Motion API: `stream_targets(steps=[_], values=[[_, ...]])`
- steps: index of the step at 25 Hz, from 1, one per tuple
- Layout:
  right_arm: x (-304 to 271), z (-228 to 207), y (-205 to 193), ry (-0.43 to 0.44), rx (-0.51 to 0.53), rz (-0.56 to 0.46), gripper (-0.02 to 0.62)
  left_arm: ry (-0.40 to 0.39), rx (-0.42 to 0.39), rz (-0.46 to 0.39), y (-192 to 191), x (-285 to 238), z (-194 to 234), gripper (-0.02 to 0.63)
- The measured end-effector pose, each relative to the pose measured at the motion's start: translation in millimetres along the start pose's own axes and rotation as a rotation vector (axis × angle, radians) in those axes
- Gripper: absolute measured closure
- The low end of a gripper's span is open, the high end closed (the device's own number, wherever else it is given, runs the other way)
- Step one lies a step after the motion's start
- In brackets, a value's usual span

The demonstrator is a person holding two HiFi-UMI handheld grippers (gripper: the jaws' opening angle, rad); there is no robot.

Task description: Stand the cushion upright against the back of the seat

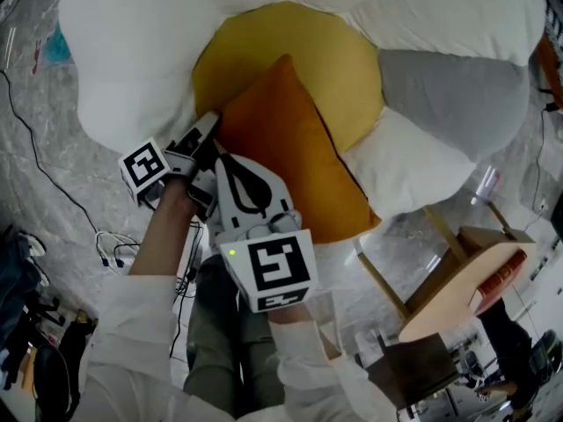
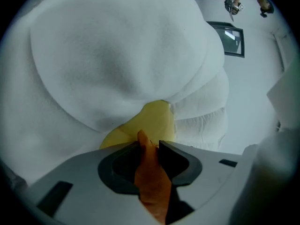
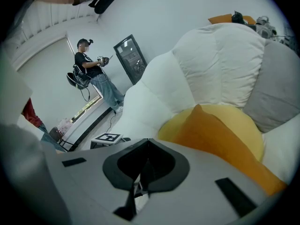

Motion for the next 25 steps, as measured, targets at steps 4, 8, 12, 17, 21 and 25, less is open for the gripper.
stream_targets(steps=[4, 8, 12, 17, 21, 25], values=[[4.3, -9.1, 5.2, -0.026, -0.005, -0.001, 0.583, -0.007, -0.076, 0.011, -7.2, 5.2, -11.8, 0.503], [9.9, -17.4, 16.9, -0.052, 0.008, -0.026, 0.583, -0.019, -0.122, -0.005, -16.2, 12.3, -28.4, 0.525], [18.3, -23.3, 28.3, -0.077, 0.012, -0.050, 0.583, -0.025, -0.140, -0.020, -23.1, 22.3, -44.2, 0.535], [36.2, -28.7, 44.4, -0.099, 0.028, -0.075, 0.583, -0.050, -0.160, -0.032, -40.9, 34.9, -71.2, 0.537], [54.6, -24.4, 58.3, -0.109, 0.034, -0.100, 0.583, -0.068, -0.163, -0.051, -57.1, 47.8, -94.0, 0.538], [73.8, -20.6, 70.5, -0.118, 0.035, -0.109, 0.583, -0.094, -0.174, -0.054, -71.3, 52.0, -121.4, 0.538]])
Point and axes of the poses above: the fingertips, and each gripper's own axes: x backward along the fingers, z to its left, y out of its top, the point moved 2 cm from there along x, backward along the fingers, and after that the axes turned 4 degrees about z, right-handed, at the moved point
